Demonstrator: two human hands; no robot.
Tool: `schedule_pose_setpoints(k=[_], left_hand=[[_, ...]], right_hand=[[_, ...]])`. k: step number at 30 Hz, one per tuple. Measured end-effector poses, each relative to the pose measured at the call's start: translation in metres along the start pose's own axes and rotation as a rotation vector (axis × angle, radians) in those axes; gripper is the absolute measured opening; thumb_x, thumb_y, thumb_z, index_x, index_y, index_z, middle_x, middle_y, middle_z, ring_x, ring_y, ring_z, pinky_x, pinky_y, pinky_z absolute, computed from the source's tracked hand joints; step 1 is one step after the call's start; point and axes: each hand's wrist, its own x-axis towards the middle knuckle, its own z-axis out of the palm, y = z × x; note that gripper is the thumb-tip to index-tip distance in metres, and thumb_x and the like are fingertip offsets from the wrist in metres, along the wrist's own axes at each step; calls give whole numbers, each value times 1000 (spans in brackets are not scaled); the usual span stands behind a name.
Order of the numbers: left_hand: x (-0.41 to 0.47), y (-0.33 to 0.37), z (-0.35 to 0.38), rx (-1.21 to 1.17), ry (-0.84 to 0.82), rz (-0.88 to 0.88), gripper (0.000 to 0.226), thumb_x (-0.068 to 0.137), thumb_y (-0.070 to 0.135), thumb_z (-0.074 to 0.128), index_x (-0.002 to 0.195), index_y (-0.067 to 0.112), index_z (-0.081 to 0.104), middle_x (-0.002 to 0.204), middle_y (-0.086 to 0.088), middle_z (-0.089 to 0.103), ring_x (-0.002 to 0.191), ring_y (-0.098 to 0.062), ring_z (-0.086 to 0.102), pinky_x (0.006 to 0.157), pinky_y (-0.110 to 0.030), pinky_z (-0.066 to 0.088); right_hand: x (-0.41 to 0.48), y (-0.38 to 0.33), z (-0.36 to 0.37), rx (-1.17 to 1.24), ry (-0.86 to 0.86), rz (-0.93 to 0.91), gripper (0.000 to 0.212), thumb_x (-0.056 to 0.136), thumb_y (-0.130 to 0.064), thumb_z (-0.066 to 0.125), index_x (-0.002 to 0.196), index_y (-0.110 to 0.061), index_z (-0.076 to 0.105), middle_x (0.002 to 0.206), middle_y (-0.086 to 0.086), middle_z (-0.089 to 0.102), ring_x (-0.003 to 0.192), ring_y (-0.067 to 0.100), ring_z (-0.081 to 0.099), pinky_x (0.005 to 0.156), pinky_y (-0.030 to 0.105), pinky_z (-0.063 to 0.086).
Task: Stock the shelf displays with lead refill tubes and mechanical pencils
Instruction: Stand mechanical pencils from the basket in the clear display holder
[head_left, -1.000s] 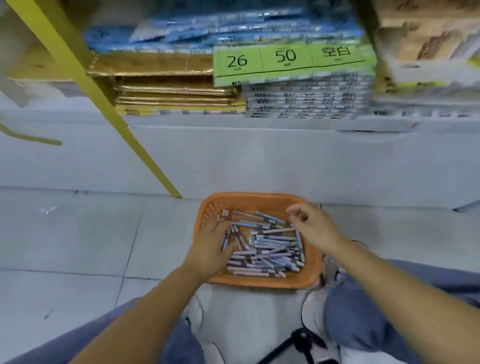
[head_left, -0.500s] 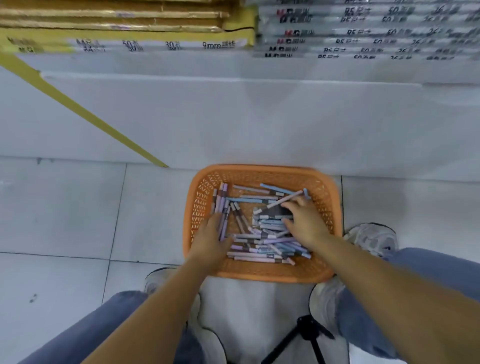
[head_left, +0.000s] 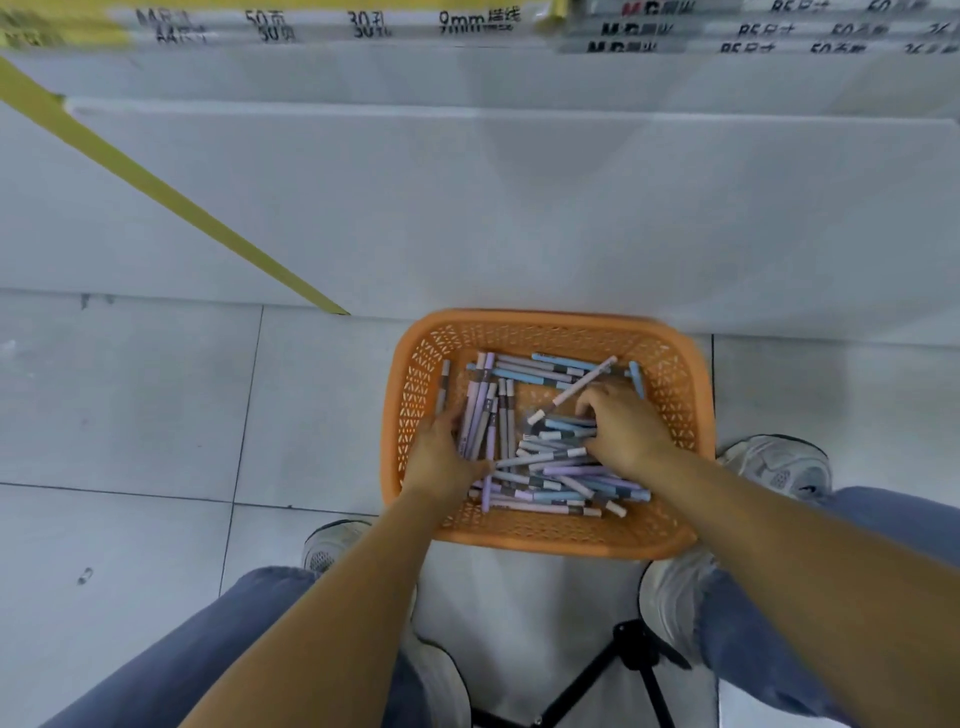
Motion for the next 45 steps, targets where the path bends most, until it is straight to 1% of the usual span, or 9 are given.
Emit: schedule_pose_setpoints(k=[9,11,15,19,23,31,38,42,45], left_hand=[[9,-6,-4,-154,-49,-20,39,88,2,69,124,14,62,98,4,64,80,-6,60,47,-7,46],[9,-7,-4,-185,-37,-20,37,92,2,64,126,15,62,97,8,62,86,-10,63,49,-8,47],[3,-7,1,-216,63,3,50,95,5,61,140,23,50,120,7,60,118,-21,59,90,-28,50],[-3,-3,15,230,289,280,60,89,22,71,143,25,46,142,0,47,132,-22,38,113,-42,35],[4,-1,24,312,54,272,60,89,32,71,143,23,48,145,-2,46,138,-24,35,118,-41,31],[-13,52,0,-176,-42,250,33,100,32,57,132,24,63,123,10,62,120,-10,55,96,-19,40],[-65,105,-52,-721,-203,343,23,102,16,55,112,12,76,108,-8,76,102,-22,71,92,-40,58],[-108,126,-85,-595,20,542,19,95,27,62,89,28,80,83,6,78,81,-9,73,72,-23,55],[-140,142,-111,-392,217,753,15,91,27,65,91,32,79,75,15,74,68,4,65,66,-15,46]], right_hand=[[-4,10,-12,306,-66,55,34,88,-23,69,119,-15,59,124,4,56,106,19,54,80,25,37],[-5,15,-15,382,-85,123,42,89,-26,69,126,-17,52,126,5,56,104,22,55,79,28,39],[-7,20,-20,492,-64,180,43,87,-27,71,123,-18,50,116,2,58,95,18,56,72,30,40],[-7,19,-17,495,-67,183,28,88,-21,69,110,-21,52,104,0,59,82,11,56,62,25,40],[-7,13,-14,485,-18,217,19,89,-16,66,104,-23,56,102,0,61,84,14,57,65,27,42],[-39,-13,-40,931,-19,122,23,85,-9,71,103,-21,62,93,-3,74,80,15,71,70,29,58],[-83,-60,-101,979,176,-117,34,84,-10,72,108,-29,57,89,-4,75,84,13,71,70,30,58],[-119,-87,-146,781,362,-228,24,87,-35,67,104,-49,57,99,-16,67,85,-7,61,75,17,50],[-151,-116,-185,824,456,-337,31,86,-37,69,111,-50,57,96,-8,63,77,3,61,69,22,53]])
